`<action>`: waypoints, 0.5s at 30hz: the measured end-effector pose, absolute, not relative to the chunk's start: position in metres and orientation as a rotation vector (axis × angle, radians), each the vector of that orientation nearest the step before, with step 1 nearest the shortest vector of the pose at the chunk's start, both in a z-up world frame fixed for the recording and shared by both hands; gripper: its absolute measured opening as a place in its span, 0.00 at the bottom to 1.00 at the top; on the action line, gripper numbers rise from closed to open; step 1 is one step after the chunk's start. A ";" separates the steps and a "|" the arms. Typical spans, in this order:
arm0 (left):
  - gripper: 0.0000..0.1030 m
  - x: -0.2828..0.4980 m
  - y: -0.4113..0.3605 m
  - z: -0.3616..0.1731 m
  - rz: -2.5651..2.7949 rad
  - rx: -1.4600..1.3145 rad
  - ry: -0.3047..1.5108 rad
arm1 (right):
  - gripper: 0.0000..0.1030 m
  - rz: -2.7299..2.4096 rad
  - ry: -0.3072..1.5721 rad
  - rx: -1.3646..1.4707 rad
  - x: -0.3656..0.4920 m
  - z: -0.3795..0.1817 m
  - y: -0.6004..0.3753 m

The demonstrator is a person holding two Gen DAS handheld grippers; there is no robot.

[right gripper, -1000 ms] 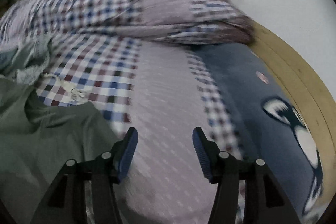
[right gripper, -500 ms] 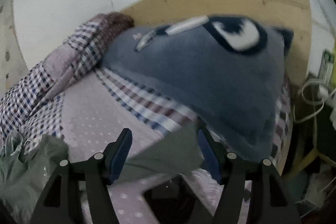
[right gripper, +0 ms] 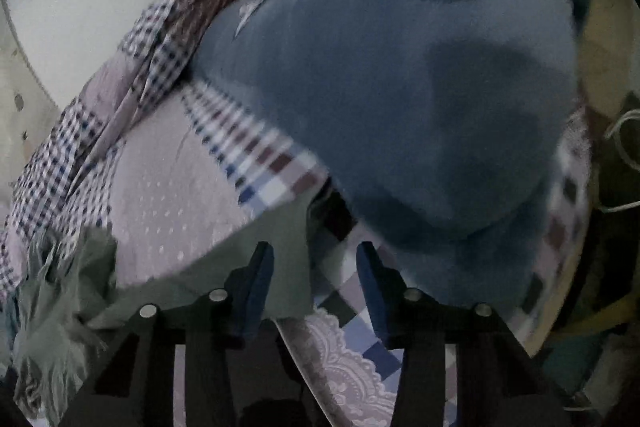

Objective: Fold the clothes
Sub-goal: 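Smooth the t-shirt with the left tool while the right tool withdraws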

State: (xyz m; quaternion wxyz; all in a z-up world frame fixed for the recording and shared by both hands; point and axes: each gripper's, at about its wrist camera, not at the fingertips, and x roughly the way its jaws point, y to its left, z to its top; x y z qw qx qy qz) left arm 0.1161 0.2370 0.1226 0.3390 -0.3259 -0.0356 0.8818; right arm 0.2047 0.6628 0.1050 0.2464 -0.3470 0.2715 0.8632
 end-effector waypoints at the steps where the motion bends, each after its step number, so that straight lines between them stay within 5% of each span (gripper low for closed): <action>1: 0.87 0.112 0.246 0.120 2.295 -0.862 -0.100 | 0.45 2.354 0.771 -0.974 0.204 0.098 0.665; 7: 0.87 0.079 0.287 0.101 2.268 -0.989 -0.233 | 0.44 2.389 0.883 -1.036 0.199 0.082 0.671; 11: 0.77 0.055 0.303 0.086 2.265 -1.090 -0.282 | 0.40 2.337 0.877 -1.115 0.187 0.065 0.673; 15: 0.63 0.036 0.314 0.072 2.266 -1.181 -0.299 | 0.04 2.371 0.926 -1.110 0.180 0.060 0.674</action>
